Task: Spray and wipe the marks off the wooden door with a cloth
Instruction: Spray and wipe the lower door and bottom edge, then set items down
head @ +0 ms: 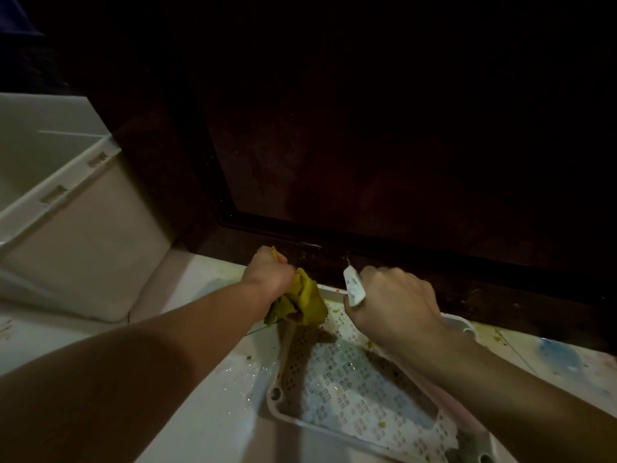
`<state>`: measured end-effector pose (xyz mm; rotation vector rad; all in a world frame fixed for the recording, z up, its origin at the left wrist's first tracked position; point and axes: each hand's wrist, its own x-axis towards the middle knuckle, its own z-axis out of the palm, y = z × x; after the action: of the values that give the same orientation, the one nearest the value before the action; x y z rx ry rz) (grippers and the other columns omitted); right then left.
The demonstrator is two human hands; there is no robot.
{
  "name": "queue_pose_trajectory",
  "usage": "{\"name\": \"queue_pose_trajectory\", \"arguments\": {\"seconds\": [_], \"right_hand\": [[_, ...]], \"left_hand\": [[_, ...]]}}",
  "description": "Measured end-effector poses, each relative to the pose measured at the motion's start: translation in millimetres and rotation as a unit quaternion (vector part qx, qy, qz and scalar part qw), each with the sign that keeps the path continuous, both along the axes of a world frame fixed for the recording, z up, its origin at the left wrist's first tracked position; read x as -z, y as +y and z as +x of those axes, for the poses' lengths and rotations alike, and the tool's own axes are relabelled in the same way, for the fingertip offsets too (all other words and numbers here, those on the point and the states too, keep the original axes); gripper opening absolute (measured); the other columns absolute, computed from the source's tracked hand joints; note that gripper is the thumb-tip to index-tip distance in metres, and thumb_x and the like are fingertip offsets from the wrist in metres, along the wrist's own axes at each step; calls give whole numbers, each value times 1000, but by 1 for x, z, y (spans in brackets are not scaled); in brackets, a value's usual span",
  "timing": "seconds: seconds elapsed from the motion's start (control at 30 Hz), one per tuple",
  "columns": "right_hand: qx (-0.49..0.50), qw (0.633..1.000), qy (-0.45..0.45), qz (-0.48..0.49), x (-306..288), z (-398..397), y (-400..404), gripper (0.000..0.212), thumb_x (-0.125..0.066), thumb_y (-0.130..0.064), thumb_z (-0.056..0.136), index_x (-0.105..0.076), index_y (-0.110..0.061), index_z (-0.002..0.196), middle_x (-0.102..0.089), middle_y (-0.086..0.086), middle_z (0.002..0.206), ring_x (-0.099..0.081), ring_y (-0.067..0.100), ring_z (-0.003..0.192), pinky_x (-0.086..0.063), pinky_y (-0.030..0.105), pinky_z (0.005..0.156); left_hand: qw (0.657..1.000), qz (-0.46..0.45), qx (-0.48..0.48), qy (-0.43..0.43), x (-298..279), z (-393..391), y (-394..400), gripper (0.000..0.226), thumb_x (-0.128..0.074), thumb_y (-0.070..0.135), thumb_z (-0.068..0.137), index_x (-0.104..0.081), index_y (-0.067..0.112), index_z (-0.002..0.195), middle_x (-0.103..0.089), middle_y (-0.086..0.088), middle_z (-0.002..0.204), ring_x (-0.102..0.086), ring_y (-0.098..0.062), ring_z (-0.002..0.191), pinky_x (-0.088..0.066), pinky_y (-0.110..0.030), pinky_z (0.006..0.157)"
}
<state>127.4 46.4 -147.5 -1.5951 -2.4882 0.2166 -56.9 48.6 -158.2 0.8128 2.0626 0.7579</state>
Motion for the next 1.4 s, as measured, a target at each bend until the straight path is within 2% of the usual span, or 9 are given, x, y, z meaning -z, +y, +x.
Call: {"name": "queue_pose_trajectory", "arguments": {"seconds": [0.1, 0.2, 0.33, 0.6, 0.83, 1.0, 1.1, 1.27, 1.4], "right_hand": [[-3, 1000, -6, 8, 0, -1, -2, 27, -48, -42, 88, -35, -25, 72, -37, -11, 63, -29, 7, 52, -16, 27, 46], [-25, 999, -21, 2, -2, -4, -2, 20, -43, -40, 91, -45, -20, 89, -50, -4, 79, -41, 15, 65, -23, 28, 50], [-37, 998, -33, -24, -5, -6, -6, 31, -52, -42, 89, -50, -17, 108, -57, 1, 103, -53, 20, 90, -32, 30, 64], [-20, 999, -15, -25, -5, -7, -5, 32, -56, -39, 88, -50, -18, 110, -58, 0, 108, -55, 20, 97, -32, 29, 66], [-35, 990, -132, 33, 4, -5, 5, 37, -59, -26, 83, -49, -16, 118, -57, 5, 116, -51, 24, 107, -38, 34, 87], [-36, 988, -146, 39, 16, 6, 10, 40, -60, -28, 84, -47, -17, 120, -55, 5, 117, -50, 24, 108, -37, 35, 91], [-28, 988, -151, 30, 23, 10, 7, 41, -58, -29, 85, -46, -16, 121, -55, 6, 118, -51, 25, 109, -37, 36, 93], [-13, 988, -155, 22, 30, 15, 5, 41, -55, -33, 87, -46, -17, 123, -56, 6, 116, -52, 25, 107, -37, 37, 93], [2, 990, -139, 25, 30, 26, 4, 37, -55, -38, 86, -50, -19, 117, -59, 4, 111, -55, 23, 103, -39, 36, 90]], "left_hand": [[1000, 2, -13, 16, 1, -5, 2, 22, -54, 7, 88, -52, 13, 108, -55, -8, 95, -56, -28, 97, -49, -42, 95], [999, 3, -31, 22, 2, -8, 2, 22, -53, 7, 89, -49, 13, 110, -53, -7, 94, -55, -29, 99, -48, -44, 96], [997, 17, -72, 24, 5, -10, 5, 39, -51, 6, 92, -39, 4, 128, -53, -18, 120, -53, -35, 113, -43, -45, 101], [976, 55, -204, 48, 8, -13, 18, 50, -48, 3, 92, -30, -1, 139, -41, -21, 142, -44, -37, 128, -35, -40, 105], [962, 51, -267, -14, 18, 7, 45, 42, -54, 7, 92, -43, -1, 132, -54, -21, 130, -55, -36, 116, -44, -39, 95], [939, 35, -314, -139, 34, 32, 54, 38, -51, 1, 93, -48, -3, 131, -57, -22, 127, -58, -38, 112, -48, -40, 97], [938, 26, -297, -177, 38, 51, 54, 46, -59, 0, 87, -49, 1, 131, -60, -21, 120, -61, -37, 105, -52, -46, 93], [949, -3, -238, -205, 43, 87, 56, 33, -64, 2, 83, -58, 2, 115, -65, -17, 101, -65, -31, 89, -55, -44, 87], [975, -33, -160, -148, 46, 93, 59, 24, -67, 6, 82, -63, 3, 105, -67, -14, 98, -64, -27, 85, -56, -38, 82]]}}
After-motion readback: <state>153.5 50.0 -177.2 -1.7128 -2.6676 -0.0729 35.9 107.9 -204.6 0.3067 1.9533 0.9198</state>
